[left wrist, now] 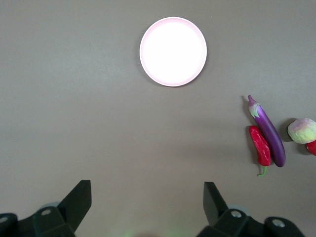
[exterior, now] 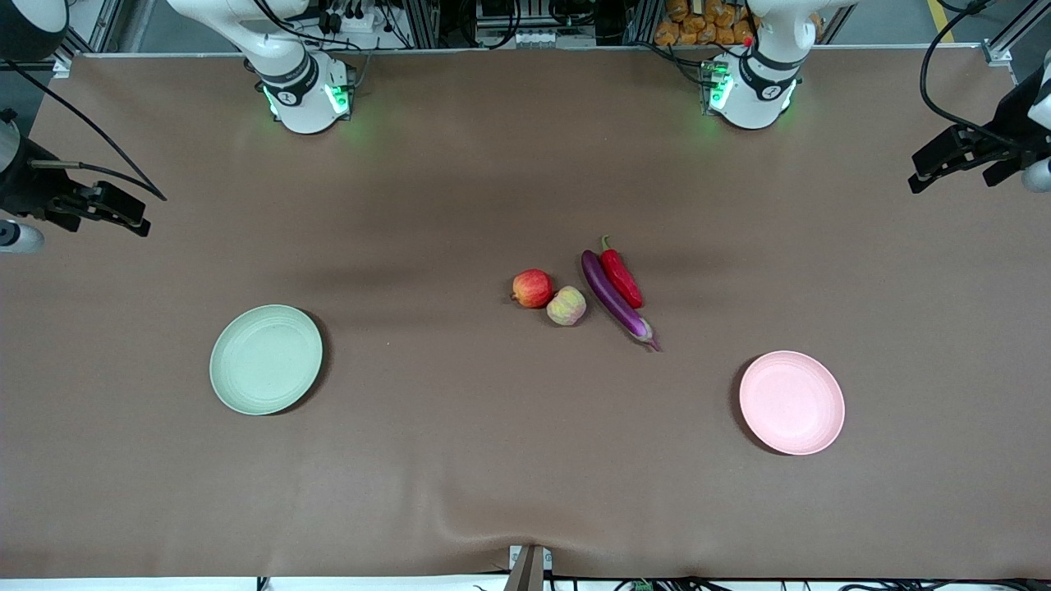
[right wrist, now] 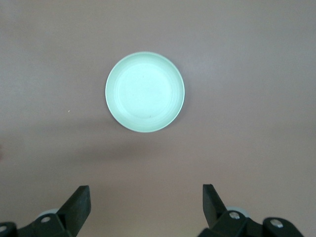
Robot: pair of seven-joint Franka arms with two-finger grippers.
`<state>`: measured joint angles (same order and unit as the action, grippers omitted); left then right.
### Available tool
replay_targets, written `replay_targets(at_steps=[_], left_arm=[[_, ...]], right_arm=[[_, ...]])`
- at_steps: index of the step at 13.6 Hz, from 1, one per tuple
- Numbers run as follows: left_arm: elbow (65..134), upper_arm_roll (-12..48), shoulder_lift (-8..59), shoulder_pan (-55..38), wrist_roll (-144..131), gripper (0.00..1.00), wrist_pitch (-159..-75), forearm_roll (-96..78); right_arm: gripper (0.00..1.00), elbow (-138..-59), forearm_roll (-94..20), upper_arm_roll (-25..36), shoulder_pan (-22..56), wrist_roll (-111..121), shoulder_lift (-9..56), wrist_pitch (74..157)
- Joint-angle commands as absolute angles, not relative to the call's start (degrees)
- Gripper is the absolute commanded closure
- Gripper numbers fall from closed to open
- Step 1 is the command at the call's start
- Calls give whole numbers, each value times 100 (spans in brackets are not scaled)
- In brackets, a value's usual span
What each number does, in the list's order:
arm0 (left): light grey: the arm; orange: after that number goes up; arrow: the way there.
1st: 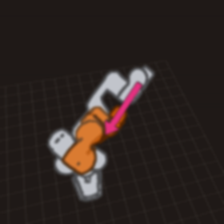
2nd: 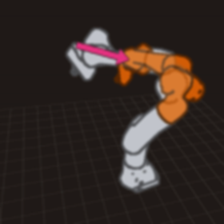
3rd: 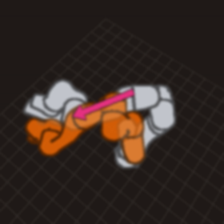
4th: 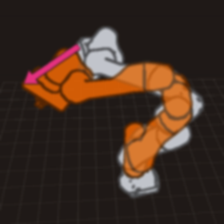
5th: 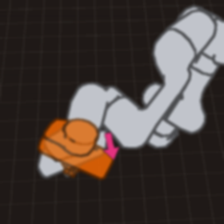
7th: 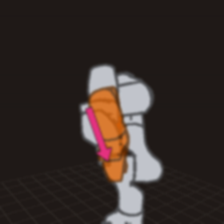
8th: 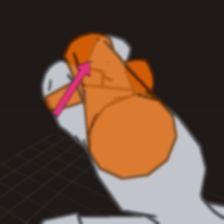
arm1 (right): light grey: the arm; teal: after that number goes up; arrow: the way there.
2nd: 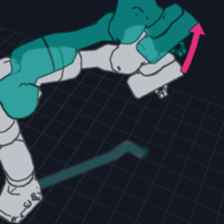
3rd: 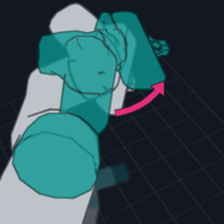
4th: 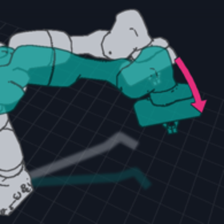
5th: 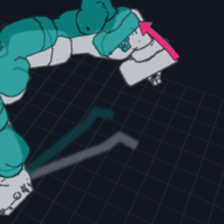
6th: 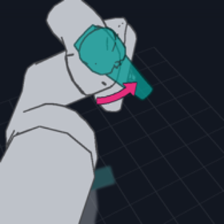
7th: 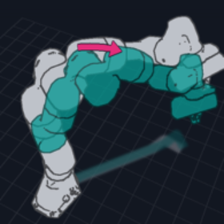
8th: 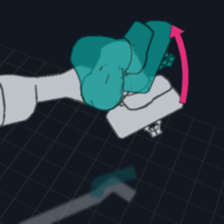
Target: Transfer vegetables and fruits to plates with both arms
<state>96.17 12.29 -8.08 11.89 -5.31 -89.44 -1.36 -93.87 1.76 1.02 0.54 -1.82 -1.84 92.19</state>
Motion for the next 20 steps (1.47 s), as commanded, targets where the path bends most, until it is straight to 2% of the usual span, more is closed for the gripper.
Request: replay_targets(at_steps=[1,20], left_arm=[[9404,1274,-686,1178,-448,0,-8754,-106],[9369,1222,-615,1266,-343,0,-8631,-123]], right_arm=[[0,-8958,299,9,17,122,-98,8880],[0,-8965,167,18,53,123,-70,8991]])
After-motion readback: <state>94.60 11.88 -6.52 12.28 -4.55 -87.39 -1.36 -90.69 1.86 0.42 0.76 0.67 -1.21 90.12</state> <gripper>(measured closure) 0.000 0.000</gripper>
